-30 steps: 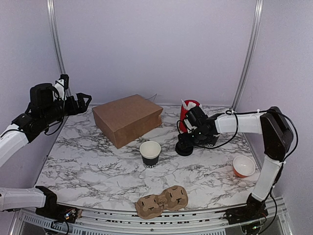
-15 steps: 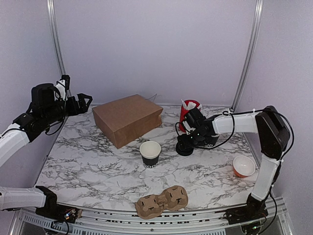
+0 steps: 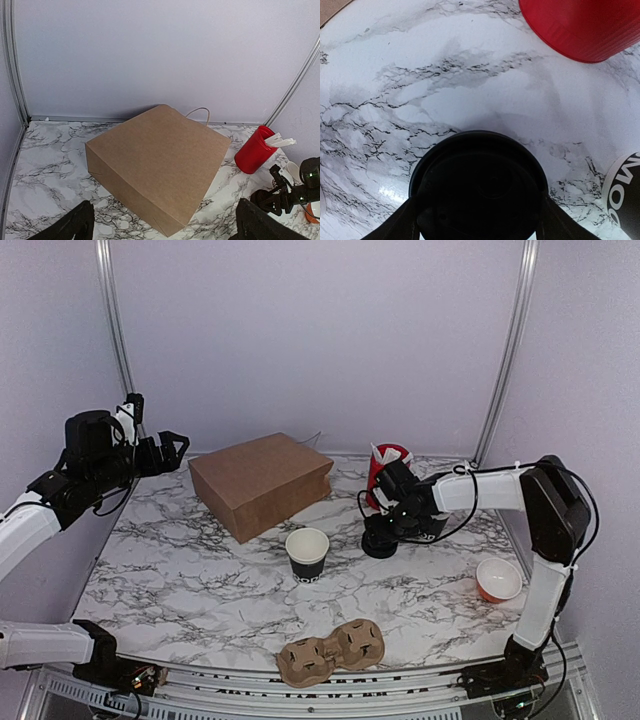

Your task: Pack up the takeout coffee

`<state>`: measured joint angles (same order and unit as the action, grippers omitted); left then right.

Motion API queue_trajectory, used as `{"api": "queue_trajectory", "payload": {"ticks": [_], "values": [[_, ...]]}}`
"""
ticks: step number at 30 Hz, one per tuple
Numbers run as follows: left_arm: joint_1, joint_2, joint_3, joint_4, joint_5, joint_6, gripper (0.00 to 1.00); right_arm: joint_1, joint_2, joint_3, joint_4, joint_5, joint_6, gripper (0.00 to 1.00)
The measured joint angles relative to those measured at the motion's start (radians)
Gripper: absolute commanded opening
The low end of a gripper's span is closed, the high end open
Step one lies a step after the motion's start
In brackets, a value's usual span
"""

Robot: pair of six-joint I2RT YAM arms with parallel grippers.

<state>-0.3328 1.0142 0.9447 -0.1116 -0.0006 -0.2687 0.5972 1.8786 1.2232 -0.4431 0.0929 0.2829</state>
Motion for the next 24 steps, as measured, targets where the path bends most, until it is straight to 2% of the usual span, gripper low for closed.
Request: {"api": "queue_trajectory", "payload": {"ticks": [24], "values": [[0.0, 0.01, 0.0, 0.002, 0.0, 0.0, 0.99, 0.012, -0.002, 0.057, -0.085, 0.031, 0.001, 0.72]]}}
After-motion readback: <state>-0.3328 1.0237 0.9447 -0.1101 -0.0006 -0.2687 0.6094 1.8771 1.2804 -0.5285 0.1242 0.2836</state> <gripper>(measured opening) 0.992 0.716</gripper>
